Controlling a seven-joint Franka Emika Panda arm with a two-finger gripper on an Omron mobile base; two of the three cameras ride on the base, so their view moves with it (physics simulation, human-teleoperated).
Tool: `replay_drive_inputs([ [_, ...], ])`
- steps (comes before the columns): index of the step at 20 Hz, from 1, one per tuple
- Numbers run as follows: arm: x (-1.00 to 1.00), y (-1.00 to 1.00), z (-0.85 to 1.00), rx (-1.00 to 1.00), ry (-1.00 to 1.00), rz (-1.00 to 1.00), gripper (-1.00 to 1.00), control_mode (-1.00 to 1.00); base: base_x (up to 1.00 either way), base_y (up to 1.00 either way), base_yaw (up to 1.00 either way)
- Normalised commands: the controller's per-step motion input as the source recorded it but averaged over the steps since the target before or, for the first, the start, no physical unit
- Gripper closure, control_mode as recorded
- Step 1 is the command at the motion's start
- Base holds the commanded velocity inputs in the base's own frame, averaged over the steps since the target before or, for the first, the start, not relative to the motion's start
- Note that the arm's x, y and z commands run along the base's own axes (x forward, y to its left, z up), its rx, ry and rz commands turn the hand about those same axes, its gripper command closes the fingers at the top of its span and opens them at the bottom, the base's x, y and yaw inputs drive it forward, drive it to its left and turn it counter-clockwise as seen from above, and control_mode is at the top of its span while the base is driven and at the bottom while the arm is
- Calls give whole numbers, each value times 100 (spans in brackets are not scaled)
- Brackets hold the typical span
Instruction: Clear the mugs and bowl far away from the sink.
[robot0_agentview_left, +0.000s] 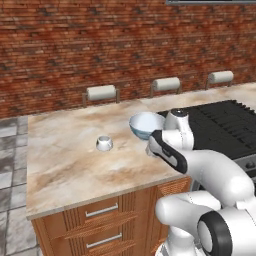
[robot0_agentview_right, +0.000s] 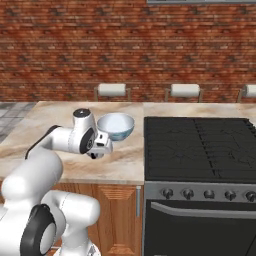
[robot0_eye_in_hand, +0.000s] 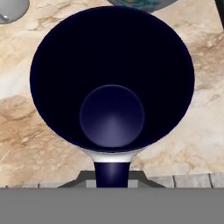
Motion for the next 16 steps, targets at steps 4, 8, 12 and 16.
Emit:
replay_drive_inputs([
  [4, 8, 0, -39, 0, -3, 0, 100, -100, 0, 0, 0],
  [8, 18, 0, -32, 0, -3, 0, 100, -100, 0, 0, 0],
  [12, 22, 0, -22, 0, 0, 0, 100, -100, 0, 0, 0],
  [16, 28, 0, -15, 0, 0, 0, 100, -100, 0, 0, 0],
])
